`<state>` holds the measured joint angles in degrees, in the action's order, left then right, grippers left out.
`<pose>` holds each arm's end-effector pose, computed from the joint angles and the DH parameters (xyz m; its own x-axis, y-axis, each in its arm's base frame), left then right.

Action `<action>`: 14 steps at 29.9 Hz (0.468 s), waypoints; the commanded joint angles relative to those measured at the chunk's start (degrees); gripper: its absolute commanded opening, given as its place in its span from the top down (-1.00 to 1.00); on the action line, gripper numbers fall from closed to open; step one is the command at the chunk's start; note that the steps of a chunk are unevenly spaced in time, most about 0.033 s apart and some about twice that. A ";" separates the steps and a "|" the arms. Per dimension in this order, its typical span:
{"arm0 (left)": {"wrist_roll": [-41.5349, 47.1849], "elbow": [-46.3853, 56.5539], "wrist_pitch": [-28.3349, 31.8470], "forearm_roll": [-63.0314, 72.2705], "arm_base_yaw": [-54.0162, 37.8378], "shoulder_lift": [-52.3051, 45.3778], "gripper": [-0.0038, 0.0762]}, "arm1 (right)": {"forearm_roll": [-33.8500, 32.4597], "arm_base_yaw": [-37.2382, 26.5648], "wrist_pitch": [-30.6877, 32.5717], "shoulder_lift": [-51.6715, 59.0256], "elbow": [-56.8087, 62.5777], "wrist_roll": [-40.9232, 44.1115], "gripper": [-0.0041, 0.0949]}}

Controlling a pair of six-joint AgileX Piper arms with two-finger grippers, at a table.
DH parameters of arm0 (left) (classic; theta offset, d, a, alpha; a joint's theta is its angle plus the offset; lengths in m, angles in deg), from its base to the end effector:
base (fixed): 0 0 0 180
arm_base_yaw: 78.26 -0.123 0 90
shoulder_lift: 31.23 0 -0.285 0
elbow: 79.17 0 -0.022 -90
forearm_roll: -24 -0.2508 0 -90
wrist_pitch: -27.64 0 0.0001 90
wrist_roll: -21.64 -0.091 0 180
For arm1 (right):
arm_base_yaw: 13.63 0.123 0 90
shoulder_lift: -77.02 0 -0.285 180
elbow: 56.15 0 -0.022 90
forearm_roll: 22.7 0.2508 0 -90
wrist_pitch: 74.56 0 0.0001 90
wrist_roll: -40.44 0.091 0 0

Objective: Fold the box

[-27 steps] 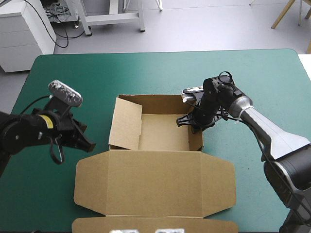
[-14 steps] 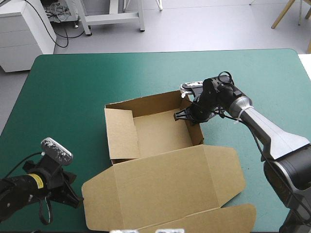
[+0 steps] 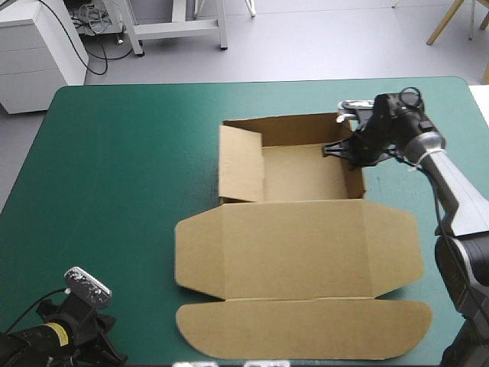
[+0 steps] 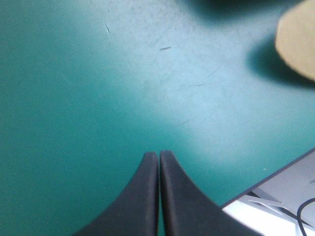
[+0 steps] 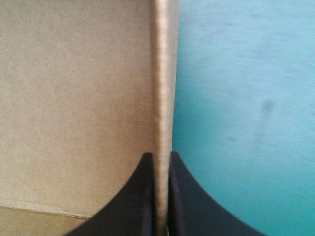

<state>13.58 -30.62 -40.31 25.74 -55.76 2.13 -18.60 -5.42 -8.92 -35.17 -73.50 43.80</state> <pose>0.0478 -0.0226 0.2581 -0.7412 0.4465 -0.5012 0.4953 0.8678 0.0406 0.3849 0.0615 0.3021 -0.9434 -0.0473 -0.3283 -0.0813 0.9926 0.0906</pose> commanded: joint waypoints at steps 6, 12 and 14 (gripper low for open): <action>0.53 -1.21 2.16 0.11 0.20 -0.70 0.93 | -4.09 -23.47 3.35 5.23 -2.65 -3.94 0.96; 0.53 -1.21 2.16 0.11 0.20 -0.70 0.93 | -5.44 -39.95 3.35 5.23 -2.54 -6.95 0.96; 0.53 -1.21 2.16 0.11 0.20 -0.70 0.93 | -5.44 -44.31 3.35 5.23 -2.54 -6.83 0.96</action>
<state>13.58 -30.57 -40.30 25.55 -55.76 0.99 -23.54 -43.78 -5.04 -33.39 -74.31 37.64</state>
